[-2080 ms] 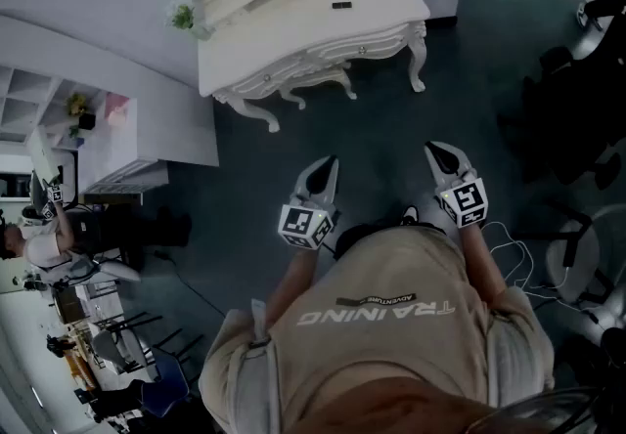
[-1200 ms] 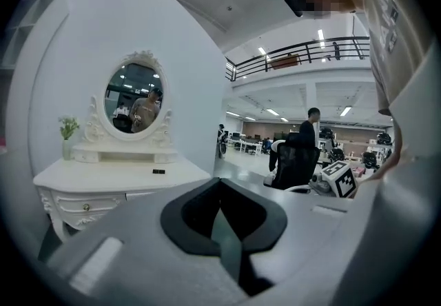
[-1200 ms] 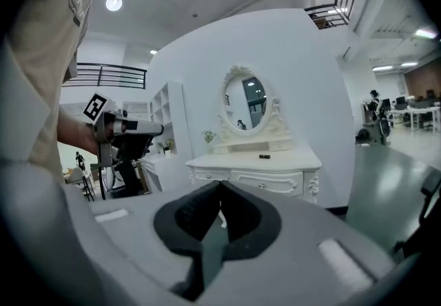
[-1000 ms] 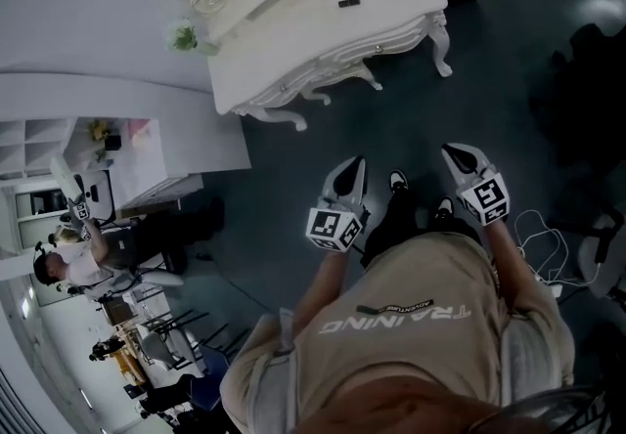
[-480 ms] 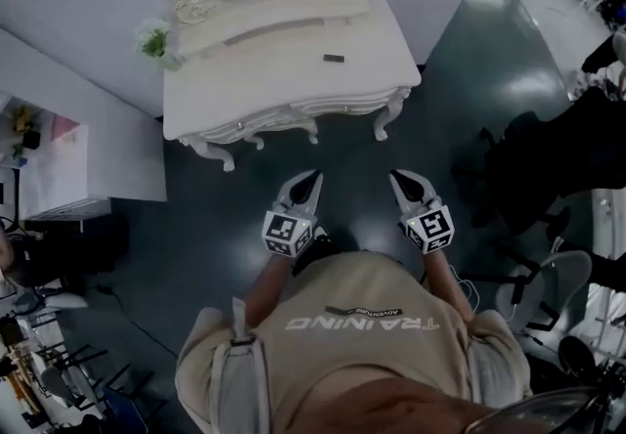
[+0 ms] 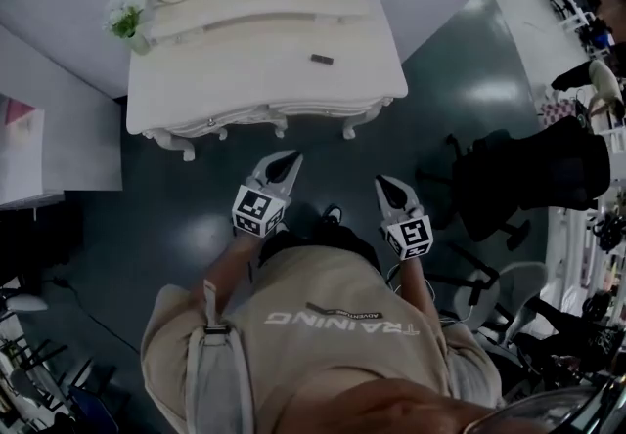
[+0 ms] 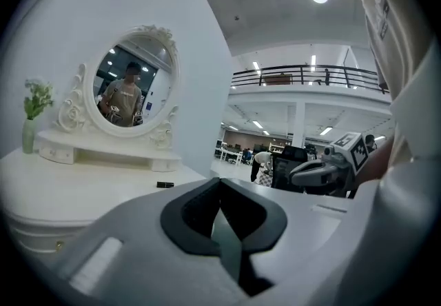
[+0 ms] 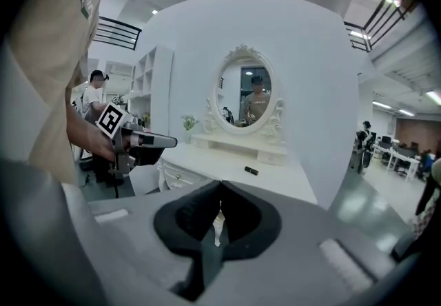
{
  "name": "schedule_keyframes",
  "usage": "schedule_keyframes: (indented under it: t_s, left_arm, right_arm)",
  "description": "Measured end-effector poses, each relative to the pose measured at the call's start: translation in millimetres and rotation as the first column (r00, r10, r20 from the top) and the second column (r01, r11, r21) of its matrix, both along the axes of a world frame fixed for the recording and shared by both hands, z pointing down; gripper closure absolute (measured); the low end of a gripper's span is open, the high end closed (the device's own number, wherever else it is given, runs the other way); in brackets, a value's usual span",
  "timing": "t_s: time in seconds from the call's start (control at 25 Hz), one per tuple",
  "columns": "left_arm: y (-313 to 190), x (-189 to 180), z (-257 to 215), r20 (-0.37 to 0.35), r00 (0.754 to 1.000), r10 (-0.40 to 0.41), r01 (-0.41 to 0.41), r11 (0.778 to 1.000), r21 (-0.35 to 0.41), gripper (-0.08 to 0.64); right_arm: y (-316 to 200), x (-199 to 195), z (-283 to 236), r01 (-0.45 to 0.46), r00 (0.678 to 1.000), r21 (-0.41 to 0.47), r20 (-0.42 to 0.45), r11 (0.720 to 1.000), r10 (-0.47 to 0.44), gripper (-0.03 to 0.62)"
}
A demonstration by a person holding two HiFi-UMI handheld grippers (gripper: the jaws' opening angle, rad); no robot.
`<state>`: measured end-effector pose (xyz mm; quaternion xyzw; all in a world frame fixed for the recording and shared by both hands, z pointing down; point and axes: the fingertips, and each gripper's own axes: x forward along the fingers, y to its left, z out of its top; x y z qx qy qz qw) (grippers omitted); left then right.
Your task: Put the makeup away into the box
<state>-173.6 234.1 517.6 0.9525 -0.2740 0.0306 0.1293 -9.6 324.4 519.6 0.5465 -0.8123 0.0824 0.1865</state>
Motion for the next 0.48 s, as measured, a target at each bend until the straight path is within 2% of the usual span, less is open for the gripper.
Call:
schedule_keyframes:
  t_s: [0.08,0.24,0.48]
  left_arm:
    - [-7,11,4,0.016,1.000,0.023,-0.022,1.000,-0.011,0.560]
    - [-14,35,4,0.051,0.998,0.039,-0.038,0.999,-0.018,0.560]
    - [-55,69,-23,0.124,0.990,-0.061,0.059,0.998,0.019,0.560]
  right_arm:
    - [-14,2,6,0.002,1.000,-0.003,0.027,1.000,-0.002,0.588]
    - [-37,8,16,0.071,0.997,0.008,0.033,0.997,-0.072,0.588]
    - [-84,42,23,0.174,0.982,0.013,0.070,0.985,-0.174,0.588]
